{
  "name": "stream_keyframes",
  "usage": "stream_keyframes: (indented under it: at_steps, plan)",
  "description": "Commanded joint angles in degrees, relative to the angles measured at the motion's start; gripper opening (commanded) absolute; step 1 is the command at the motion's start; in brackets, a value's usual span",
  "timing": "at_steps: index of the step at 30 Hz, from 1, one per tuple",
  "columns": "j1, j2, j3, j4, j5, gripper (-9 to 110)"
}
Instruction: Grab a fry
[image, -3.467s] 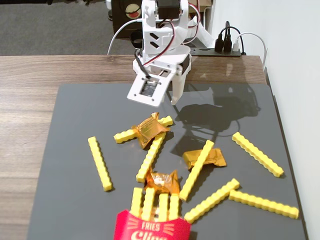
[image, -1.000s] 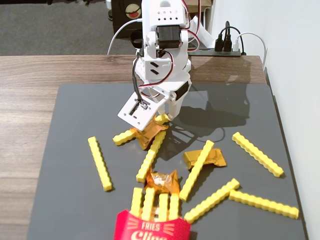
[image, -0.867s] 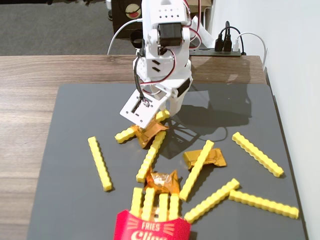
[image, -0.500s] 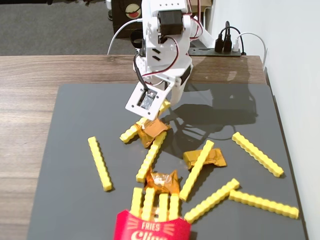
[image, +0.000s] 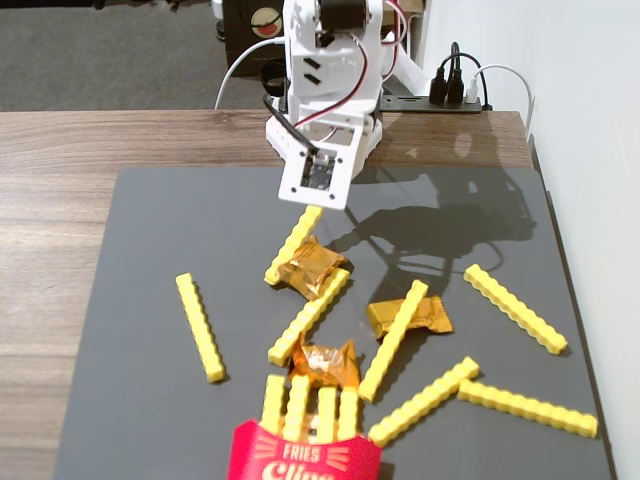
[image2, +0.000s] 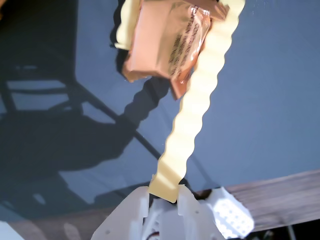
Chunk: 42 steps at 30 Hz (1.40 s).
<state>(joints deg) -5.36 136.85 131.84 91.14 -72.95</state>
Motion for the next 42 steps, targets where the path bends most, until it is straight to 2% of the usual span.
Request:
stream_keyframes:
  at_steps: [1, 7, 18, 20, 25, 28, 32, 42]
  plan:
    - [-0.44, 2.64, -3.87, 2.55, -2.2, 1]
    - [-1.67, 4.92, -8.44, 7.82, -5.63, 1]
    - [-1.05, 5.36, -8.17, 8.7, -8.61, 1]
    - [0.7, 6.33, -6.06, 8.7, -13.36, 1]
    - [11.51, 12.66, -0.09, 7.38, -34.89, 1]
    - [17.23, 15.12, 3.34, 5.01, -44.03, 1]
    - [21.53, 15.82, 7.29, 1.67, -51.15, 13]
    - [25.22, 12.83, 10.46, -3.08, -59.59, 24]
